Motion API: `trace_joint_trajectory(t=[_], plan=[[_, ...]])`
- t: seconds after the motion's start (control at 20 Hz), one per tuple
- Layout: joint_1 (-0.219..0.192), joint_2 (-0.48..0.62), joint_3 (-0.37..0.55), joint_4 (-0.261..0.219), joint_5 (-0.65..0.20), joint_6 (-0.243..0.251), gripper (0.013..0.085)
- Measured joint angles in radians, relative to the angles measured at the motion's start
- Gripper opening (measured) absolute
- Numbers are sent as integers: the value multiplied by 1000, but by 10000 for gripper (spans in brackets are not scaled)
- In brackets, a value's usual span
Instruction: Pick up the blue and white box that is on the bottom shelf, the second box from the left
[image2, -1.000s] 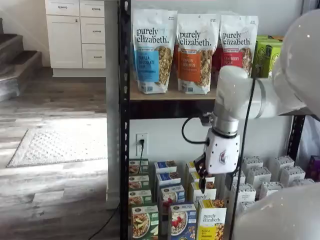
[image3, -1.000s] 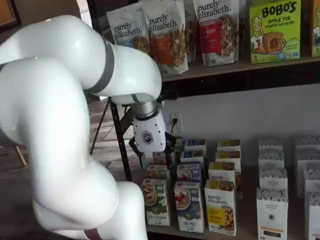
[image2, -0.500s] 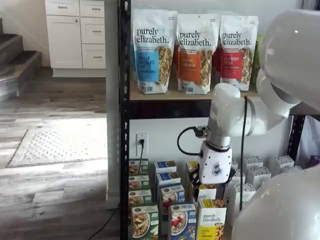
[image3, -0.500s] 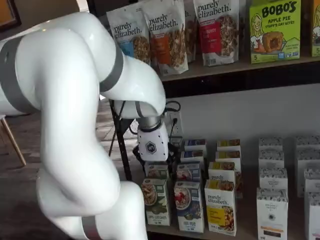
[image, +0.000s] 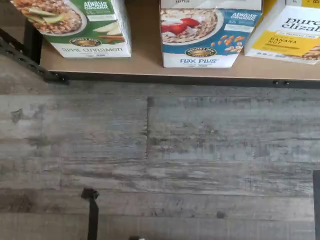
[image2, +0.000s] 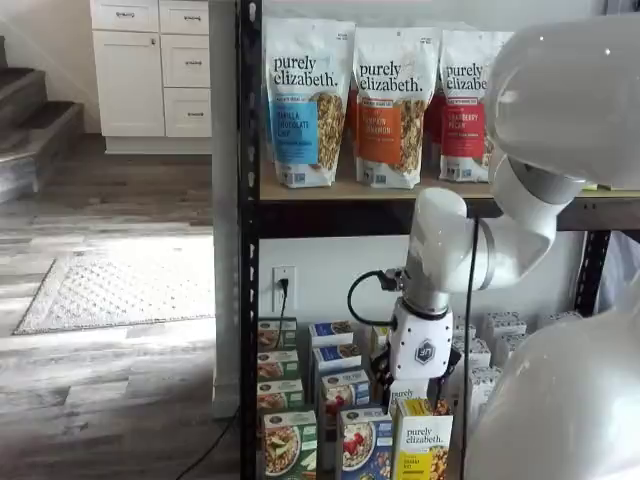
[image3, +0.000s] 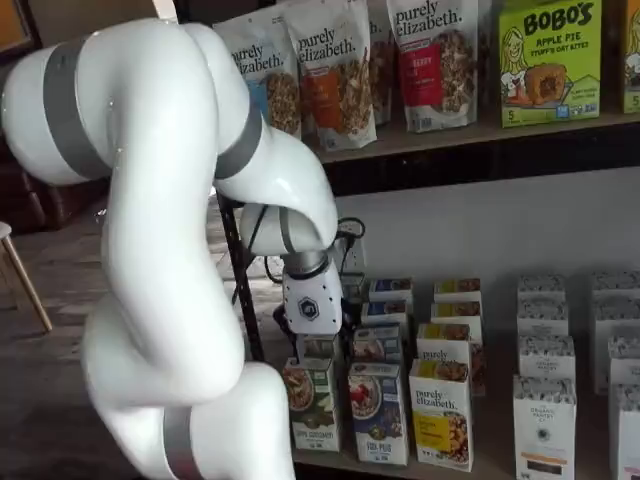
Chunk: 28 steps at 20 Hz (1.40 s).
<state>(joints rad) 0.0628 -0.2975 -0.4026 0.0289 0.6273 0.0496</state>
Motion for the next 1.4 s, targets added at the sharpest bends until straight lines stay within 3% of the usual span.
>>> trace_joint_trajectory(t=[0.2,0.35,0.7,1.0,1.15,1.4], plan=[[16,30,7,-22,-48,33,850],[35,48,24,6,-112,27,850],[71,144,16,-24,-205,87,850],[72,230,-13,-55,-259,116,850],[69,280,-37,-40,-279,99,850],[54,382,-96,-60,-308,103,850]])
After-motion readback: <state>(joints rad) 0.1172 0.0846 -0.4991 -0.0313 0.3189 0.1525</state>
